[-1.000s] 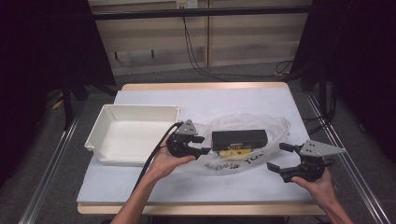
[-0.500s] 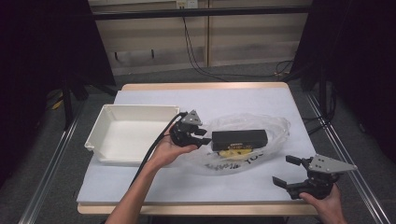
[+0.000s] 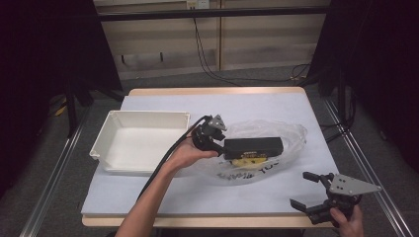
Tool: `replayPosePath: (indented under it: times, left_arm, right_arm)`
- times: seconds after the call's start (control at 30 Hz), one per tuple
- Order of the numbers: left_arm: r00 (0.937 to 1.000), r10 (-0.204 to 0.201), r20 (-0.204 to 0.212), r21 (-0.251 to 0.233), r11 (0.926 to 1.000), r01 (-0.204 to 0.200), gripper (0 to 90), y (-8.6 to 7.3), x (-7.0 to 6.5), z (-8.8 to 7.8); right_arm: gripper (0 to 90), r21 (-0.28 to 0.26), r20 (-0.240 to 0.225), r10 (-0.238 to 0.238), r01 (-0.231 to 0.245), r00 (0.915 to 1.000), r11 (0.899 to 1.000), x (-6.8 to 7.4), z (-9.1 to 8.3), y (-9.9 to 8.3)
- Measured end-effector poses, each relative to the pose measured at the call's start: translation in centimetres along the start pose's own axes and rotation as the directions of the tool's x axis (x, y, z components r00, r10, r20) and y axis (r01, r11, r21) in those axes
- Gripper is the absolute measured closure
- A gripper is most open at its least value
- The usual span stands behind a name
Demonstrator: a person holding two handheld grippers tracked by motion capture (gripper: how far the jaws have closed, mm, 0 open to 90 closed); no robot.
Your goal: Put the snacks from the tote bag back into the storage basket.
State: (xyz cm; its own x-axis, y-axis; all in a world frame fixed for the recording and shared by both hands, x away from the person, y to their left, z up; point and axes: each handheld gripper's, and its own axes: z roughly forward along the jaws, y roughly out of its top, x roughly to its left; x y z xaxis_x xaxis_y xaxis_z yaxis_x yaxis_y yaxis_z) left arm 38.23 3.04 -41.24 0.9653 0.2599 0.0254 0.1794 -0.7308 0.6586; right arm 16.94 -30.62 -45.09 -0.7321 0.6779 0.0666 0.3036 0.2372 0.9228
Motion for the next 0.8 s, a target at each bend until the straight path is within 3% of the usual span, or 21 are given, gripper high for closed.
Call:
replayPosePath:
  times: [0.27, 0.8]
  left_arm:
    - [0.9997, -0.021, 0.016, 0.013, 0.9997, 0.021, 42.3, 0.1, 1.0, 1.4]
    - [0.9981, 0.024, 0.057, 0.077, 0.9966, -0.029, 34.5, 1.0, 1.4, 3.1]
  right_arm:
    - [2.7, 0.015, -0.015, -0.006, 0.006, 0.9999, 1.0, -0.3, 0.7, 0.1]
    - [2.5, 0.022, -0.033, -0.013, 0.014, 0.9994, 1.0, -0.7, 1.6, 0.4]
